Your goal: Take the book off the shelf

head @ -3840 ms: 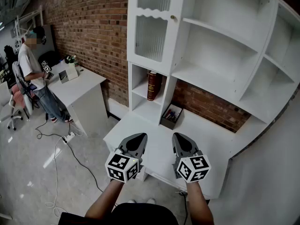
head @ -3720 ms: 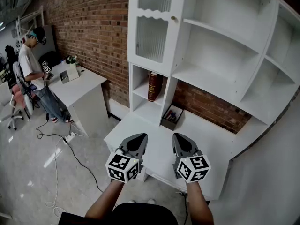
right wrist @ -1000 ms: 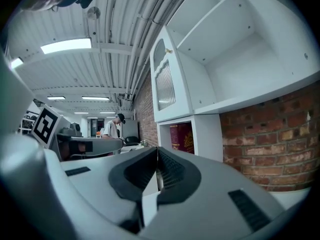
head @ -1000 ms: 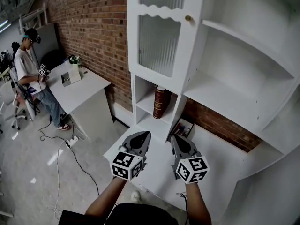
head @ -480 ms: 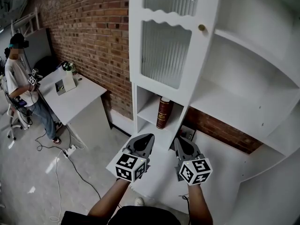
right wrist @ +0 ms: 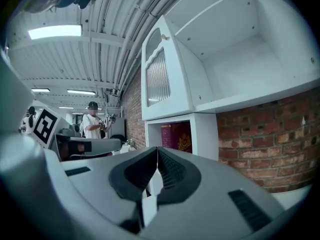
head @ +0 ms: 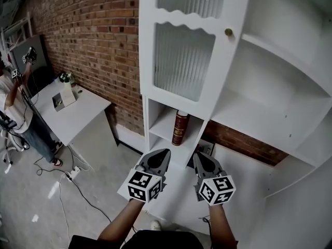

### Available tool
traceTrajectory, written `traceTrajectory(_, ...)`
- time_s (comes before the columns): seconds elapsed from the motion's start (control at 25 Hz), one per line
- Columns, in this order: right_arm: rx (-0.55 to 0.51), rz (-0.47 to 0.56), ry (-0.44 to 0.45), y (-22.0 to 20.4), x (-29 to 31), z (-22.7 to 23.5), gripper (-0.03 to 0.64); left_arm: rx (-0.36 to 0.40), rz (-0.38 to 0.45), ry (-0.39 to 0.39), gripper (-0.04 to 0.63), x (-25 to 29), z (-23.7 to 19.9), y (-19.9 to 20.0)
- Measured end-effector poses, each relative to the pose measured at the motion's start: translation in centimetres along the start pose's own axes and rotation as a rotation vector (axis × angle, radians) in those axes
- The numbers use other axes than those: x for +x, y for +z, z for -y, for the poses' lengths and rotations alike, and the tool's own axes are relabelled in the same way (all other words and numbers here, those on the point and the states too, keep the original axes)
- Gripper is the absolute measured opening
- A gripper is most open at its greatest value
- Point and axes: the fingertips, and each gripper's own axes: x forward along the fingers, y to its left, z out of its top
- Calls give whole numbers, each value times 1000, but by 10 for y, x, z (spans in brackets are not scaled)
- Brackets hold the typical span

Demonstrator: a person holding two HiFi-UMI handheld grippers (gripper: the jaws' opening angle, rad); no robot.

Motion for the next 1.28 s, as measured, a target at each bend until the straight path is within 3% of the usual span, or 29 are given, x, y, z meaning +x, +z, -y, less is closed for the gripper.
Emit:
traceTrajectory(0.92, 26, -10, -27, -2, 14, 46, 20, 32, -46, 40, 21, 58, -17, -11)
traceTrajectory(1.12, 33, -29, -29, -8, 19, 58, 20, 26, -57, 46, 144, 76, -25, -13)
traceTrajectory(1.28, 40, -46, -45, -14, 18, 73, 20, 17, -55, 54, 179, 94, -30, -13)
